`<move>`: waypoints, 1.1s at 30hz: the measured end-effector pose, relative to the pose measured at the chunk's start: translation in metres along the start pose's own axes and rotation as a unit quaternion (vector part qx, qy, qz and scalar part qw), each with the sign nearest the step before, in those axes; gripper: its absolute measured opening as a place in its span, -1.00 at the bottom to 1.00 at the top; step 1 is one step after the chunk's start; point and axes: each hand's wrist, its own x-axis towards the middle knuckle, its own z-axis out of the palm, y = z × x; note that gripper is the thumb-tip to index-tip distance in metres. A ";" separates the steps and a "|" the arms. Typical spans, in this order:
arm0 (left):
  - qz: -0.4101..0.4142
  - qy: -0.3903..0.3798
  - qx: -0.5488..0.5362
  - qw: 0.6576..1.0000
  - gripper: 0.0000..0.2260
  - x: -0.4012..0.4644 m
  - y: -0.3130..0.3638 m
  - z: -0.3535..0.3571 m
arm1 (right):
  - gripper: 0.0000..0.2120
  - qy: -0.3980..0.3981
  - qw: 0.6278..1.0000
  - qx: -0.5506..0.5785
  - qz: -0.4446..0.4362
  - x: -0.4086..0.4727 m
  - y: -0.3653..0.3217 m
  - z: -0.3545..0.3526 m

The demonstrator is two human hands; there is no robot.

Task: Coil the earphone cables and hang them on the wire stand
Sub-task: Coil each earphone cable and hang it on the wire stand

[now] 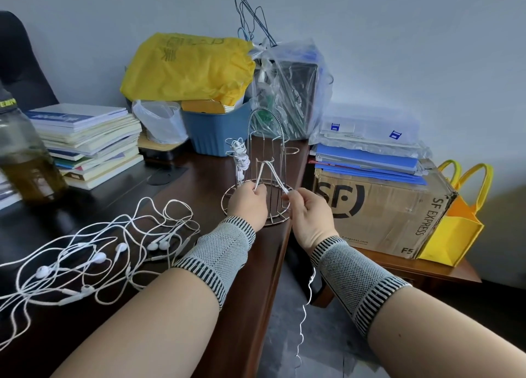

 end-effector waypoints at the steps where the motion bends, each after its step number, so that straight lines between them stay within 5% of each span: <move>1: -0.003 0.004 -0.009 1.000 -0.71 -0.006 -0.002 -0.003 | -0.70 -0.003 1.000 -0.002 -0.001 -0.003 -0.001 0.001; 20: 0.031 -0.008 -0.028 0.999 -0.79 -0.121 -0.013 -0.044 | -0.66 -0.035 0.992 -0.117 -0.044 -0.064 -0.028 -0.010; 24: 0.039 0.024 0.026 0.999 -0.56 -0.130 -0.012 -0.048 | -0.67 0.004 0.990 -0.130 -0.058 -0.075 -0.021 -0.019; 29: 0.095 0.064 0.075 0.991 -0.81 -0.133 -0.016 -0.051 | -0.71 0.043 0.988 -0.105 -0.104 -0.090 -0.015 -0.027; 33: 0.161 0.045 0.112 0.980 -0.79 -0.131 -0.020 -0.051 | -0.74 0.051 0.972 -0.120 -0.193 -0.102 -0.022 -0.021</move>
